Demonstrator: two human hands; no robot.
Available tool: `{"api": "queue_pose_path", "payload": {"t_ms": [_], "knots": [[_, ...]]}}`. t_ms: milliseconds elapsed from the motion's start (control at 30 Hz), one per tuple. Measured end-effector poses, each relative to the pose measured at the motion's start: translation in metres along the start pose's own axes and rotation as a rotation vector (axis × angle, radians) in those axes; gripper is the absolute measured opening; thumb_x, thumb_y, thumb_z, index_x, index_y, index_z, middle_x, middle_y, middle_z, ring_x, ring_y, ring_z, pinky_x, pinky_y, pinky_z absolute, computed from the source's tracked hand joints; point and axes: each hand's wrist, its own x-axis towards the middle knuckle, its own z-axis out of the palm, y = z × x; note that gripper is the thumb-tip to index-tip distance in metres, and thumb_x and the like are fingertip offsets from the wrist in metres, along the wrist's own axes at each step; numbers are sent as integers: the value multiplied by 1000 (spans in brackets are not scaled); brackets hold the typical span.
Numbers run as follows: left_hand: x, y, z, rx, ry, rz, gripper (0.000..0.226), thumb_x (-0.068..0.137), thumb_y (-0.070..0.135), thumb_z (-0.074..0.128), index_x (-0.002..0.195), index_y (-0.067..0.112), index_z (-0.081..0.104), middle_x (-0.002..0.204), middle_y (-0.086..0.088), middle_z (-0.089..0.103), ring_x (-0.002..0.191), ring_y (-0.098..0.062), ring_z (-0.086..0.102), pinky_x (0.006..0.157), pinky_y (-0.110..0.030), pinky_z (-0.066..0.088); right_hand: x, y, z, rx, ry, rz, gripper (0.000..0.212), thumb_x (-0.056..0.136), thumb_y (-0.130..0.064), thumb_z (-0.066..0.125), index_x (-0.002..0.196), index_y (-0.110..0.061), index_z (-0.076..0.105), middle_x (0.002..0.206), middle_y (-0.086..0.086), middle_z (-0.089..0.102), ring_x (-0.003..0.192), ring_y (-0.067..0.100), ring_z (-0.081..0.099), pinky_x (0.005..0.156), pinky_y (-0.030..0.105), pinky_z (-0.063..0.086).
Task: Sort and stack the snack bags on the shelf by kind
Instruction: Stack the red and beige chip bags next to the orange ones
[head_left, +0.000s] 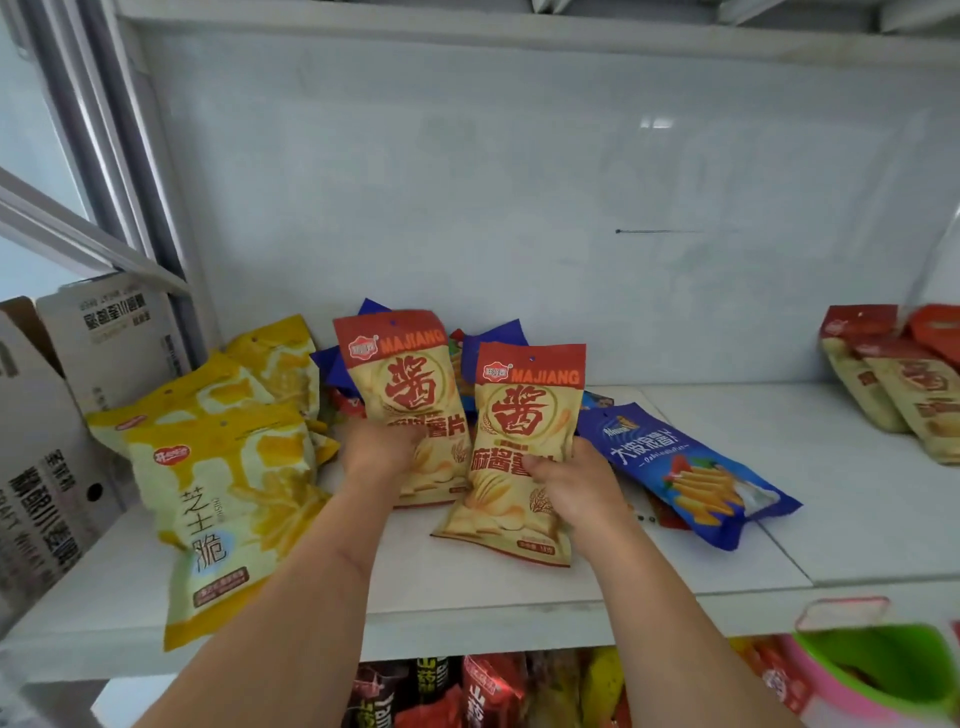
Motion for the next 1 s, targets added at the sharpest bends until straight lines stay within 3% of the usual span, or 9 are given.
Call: {"api": "queue_pose_path", "payload": {"t_ms": [67, 133, 200, 367, 500, 600, 700, 900, 1000], "knots": [[-3, 10, 4, -90, -77, 15, 30, 75, 14, 84, 95, 12, 60, 110, -14, 70, 101, -35, 67, 92, -48, 56, -3, 0, -14, -7, 22, -7, 17, 89, -19, 72, 92, -30, 59, 101, -5, 72, 97, 20, 70, 91, 47, 57], [-8, 21, 11, -161, -161, 42, 22, 76, 11, 82, 83, 18, 63, 101, -12, 74, 93, -33, 71, 88, -51, 58, -6, 0, -32, 5, 34, -22, 14, 90, -20, 71, 93, -30, 61, 103, -4, 73, 96, 20, 71, 90, 47, 58], [-16, 32, 23, -206, -238, 56, 18, 78, 11, 81, 89, 17, 68, 98, -10, 75, 90, -32, 73, 86, -52, 59, -10, -2, -53, 32, 50, -31, 11, 91, -21, 70, 96, -29, 63, 103, -4, 74, 94, 19, 72, 88, 46, 58], [-52, 59, 80, -276, -351, 64, 35, 83, 20, 77, 115, 11, 66, 104, -11, 74, 93, -33, 72, 86, -52, 59, -17, -6, -120, 84, 138, -61, 10, 91, -23, 70, 99, -25, 63, 101, -2, 74, 93, 21, 72, 87, 46, 59], [-93, 74, 144, -308, -444, 75, 17, 88, 20, 73, 103, 14, 68, 103, -11, 74, 94, -34, 71, 86, -52, 59, -22, -2, -191, 111, 206, -66, 19, 90, -20, 71, 108, -16, 65, 103, 3, 76, 89, 23, 74, 81, 43, 61], [-129, 83, 198, -349, -503, 23, 27, 85, 13, 75, 110, 9, 68, 103, -14, 74, 93, -35, 72, 88, -53, 58, -25, 6, -252, 127, 253, -67, 17, 91, -17, 70, 107, -14, 65, 99, 2, 75, 84, 20, 74, 65, 29, 59], [-171, 90, 254, -356, -552, -35, 17, 84, 6, 74, 100, 6, 68, 100, -17, 74, 90, -36, 73, 85, -54, 59, -26, 16, -315, 147, 280, -54, 18, 91, -15, 70, 108, -12, 65, 99, 4, 76, 82, 20, 75, 58, 26, 59], [-237, 93, 362, -354, -611, -53, 26, 81, 4, 76, 106, 1, 69, 96, -17, 76, 86, -36, 75, 80, -57, 60, -15, 44, -433, 150, 349, -18, 16, 90, -14, 72, 105, -14, 67, 100, 7, 77, 86, 27, 76, 81, 48, 61], [-265, 96, 408, -306, -602, -52, 27, 80, 6, 77, 104, 1, 67, 97, -17, 75, 84, -36, 74, 77, -56, 61, -6, 59, -481, 137, 386, 4, 15, 89, -16, 72, 103, -14, 67, 99, 7, 77, 86, 28, 76, 82, 50, 61]]}}
